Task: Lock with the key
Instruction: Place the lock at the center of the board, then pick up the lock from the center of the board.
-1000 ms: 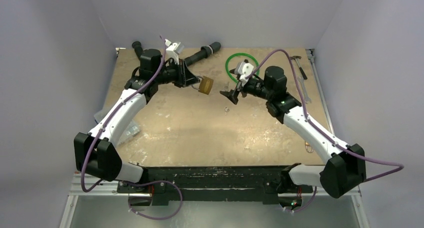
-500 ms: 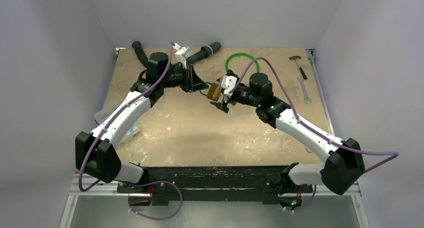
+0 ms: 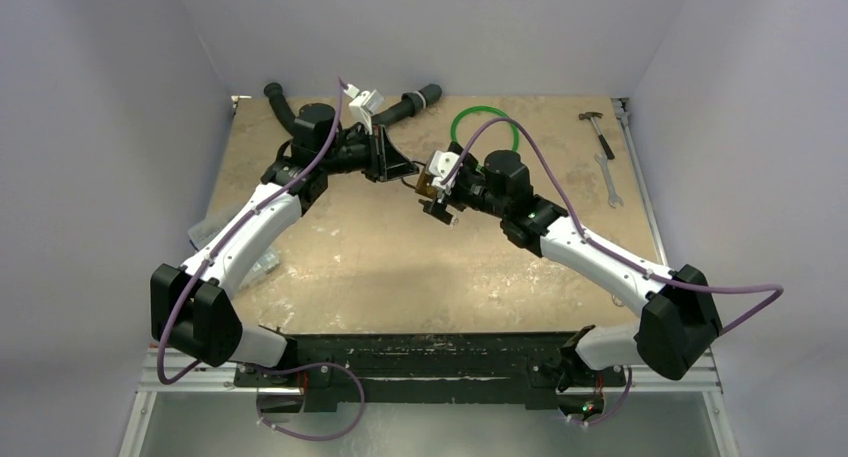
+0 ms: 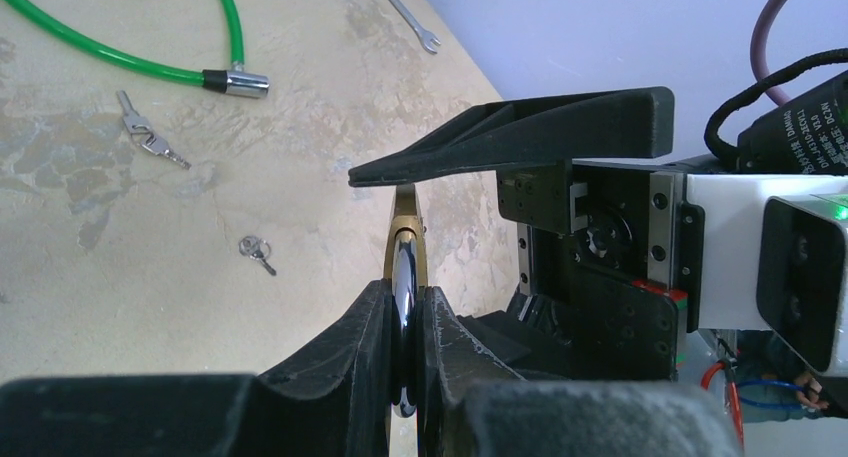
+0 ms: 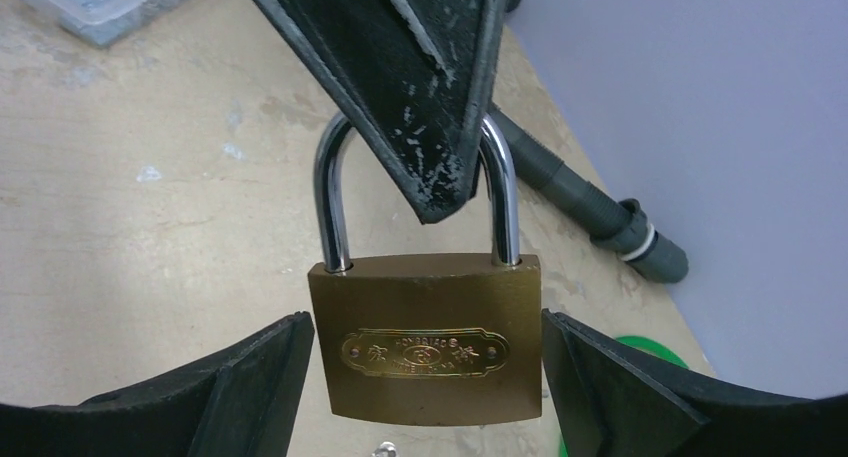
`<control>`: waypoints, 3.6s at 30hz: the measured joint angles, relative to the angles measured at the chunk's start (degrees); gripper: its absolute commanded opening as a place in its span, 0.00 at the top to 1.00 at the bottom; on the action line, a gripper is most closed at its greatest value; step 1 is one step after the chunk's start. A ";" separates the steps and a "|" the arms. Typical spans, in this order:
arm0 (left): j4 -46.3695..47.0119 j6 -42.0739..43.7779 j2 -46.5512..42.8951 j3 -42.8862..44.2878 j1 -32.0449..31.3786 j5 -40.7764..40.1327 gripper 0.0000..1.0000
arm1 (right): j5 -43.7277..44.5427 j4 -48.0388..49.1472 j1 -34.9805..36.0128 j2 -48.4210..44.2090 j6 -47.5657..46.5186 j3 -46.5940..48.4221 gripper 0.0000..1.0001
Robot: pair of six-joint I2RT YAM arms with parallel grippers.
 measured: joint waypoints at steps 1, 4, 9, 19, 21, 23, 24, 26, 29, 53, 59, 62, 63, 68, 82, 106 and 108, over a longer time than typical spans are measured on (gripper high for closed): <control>0.26 -0.11 0.00 0.00 0.00 0.02 1.00 | 0.44 0.17 0.02 0.00 0.20 0.00 0.09; 0.68 -0.52 0.00 0.00 -0.02 0.00 1.00 | 1.70 0.52 0.02 0.00 0.79 0.00 0.14; 1.62 -0.76 0.00 -0.74 -0.09 -0.07 1.00 | 1.92 0.87 0.04 0.00 1.68 0.00 0.38; 1.68 -1.64 0.00 -1.11 -0.83 0.33 0.78 | 0.63 0.74 0.02 -2.84 2.23 -2.64 0.87; 1.81 -2.10 0.00 -1.11 -1.18 0.81 0.55 | 0.59 0.46 0.02 -4.04 2.45 -3.32 0.88; 2.86 -1.86 0.00 -1.11 -1.14 1.18 0.28 | -0.22 -0.92 -0.33 -4.92 3.19 -3.56 0.89; 3.43 -1.81 -0.09 -1.09 -0.90 1.18 0.18 | -0.48 -1.84 -0.59 -5.11 3.67 -3.65 0.89; 3.80 -2.03 -0.33 -0.98 0.09 1.20 0.09 | -2.08 -5.11 -2.19 -5.25 5.97 -3.67 0.89; 4.46 -1.95 -0.61 -0.42 2.67 0.59 0.05 | -3.19 -10.29 -6.86 -5.25 9.40 -3.72 0.88; 4.81 1.99 -1.31 0.07 5.99 -5.11 0.00 | 8.92 -29.00 -21.18 18.97 20.96 1.22 0.82; 4.37 2.95 -1.31 0.04 5.99 -5.46 0.00 | 9.33 -28.72 -21.07 22.38 21.53 4.11 0.68; 4.37 3.08 -1.31 0.02 5.99 -5.60 0.00 | 10.10 -28.57 -21.07 23.26 21.75 4.48 0.54; 4.35 3.13 -1.31 0.02 5.99 -5.62 0.00 | 10.25 -28.57 -21.07 23.50 21.84 4.55 0.47; 4.07 3.74 -1.31 0.02 5.99 -5.64 0.00 | 10.32 -28.55 -21.09 23.71 21.88 5.25 0.23; 3.13 4.68 -1.31 -0.04 5.99 -5.64 0.00 | 8.98 -30.88 -23.47 16.33 21.92 6.54 0.01; 3.13 4.96 -5.68 -4.55 5.99 -6.88 0.00 | 12.92 -52.65 -64.32 -1.29 5.92 1.31 0.13; 3.15 5.09 -5.70 -4.55 5.99 -6.88 0.00 | 13.46 -53.27 -65.77 0.17 4.94 0.61 0.16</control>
